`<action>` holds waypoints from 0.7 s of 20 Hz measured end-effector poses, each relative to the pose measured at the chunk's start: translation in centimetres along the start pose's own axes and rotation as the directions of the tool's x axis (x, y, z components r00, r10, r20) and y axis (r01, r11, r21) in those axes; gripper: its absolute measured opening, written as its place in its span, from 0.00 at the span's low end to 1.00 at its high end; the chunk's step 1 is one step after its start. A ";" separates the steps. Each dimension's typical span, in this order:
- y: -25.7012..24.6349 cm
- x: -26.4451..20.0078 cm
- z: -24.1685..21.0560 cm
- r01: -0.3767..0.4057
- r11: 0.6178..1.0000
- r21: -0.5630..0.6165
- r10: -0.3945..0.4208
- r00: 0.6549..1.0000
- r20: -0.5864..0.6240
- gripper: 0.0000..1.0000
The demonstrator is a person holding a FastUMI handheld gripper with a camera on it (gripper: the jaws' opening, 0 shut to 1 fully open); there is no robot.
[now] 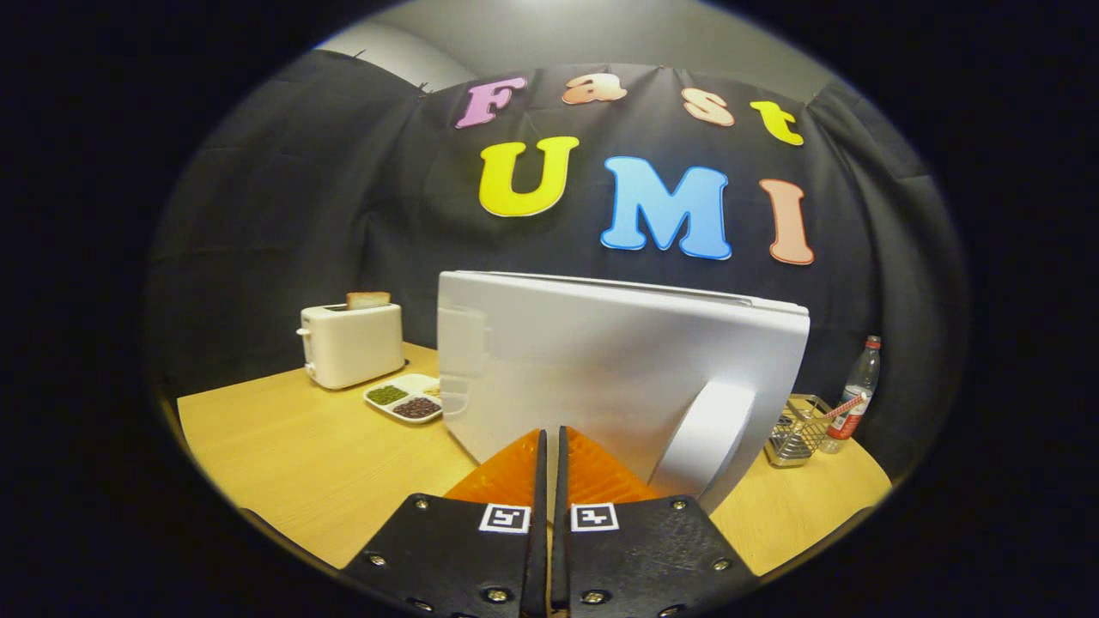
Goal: Open the microwave, put the food inside, and close the microwave door.
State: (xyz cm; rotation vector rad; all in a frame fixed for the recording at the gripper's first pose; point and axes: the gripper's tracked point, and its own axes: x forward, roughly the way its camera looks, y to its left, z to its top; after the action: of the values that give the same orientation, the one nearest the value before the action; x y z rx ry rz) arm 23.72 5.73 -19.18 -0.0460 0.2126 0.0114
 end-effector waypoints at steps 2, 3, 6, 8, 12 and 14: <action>-1.3 1.4 -0.5 0.031 0.999 0.021 -0.030 0.999 -0.023 0.03; -2.1 2.2 -0.5 0.059 0.998 0.014 -0.059 0.998 -0.023 0.03; -4.1 4.1 -0.1 0.126 0.992 -0.014 -0.126 0.992 -0.012 0.03; -5.1 5.6 -0.2 0.154 0.988 -0.017 -0.154 0.988 -0.015 0.03; -6.4 7.9 0.1 0.211 0.975 -0.074 -0.212 0.977 0.001 0.03; -6.8 9.2 0.2 0.241 0.965 -0.102 -0.241 0.971 0.011 0.03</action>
State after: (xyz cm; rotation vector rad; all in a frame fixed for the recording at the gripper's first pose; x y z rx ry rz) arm 32.88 -1.03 -20.62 -0.1747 0.2072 -0.2203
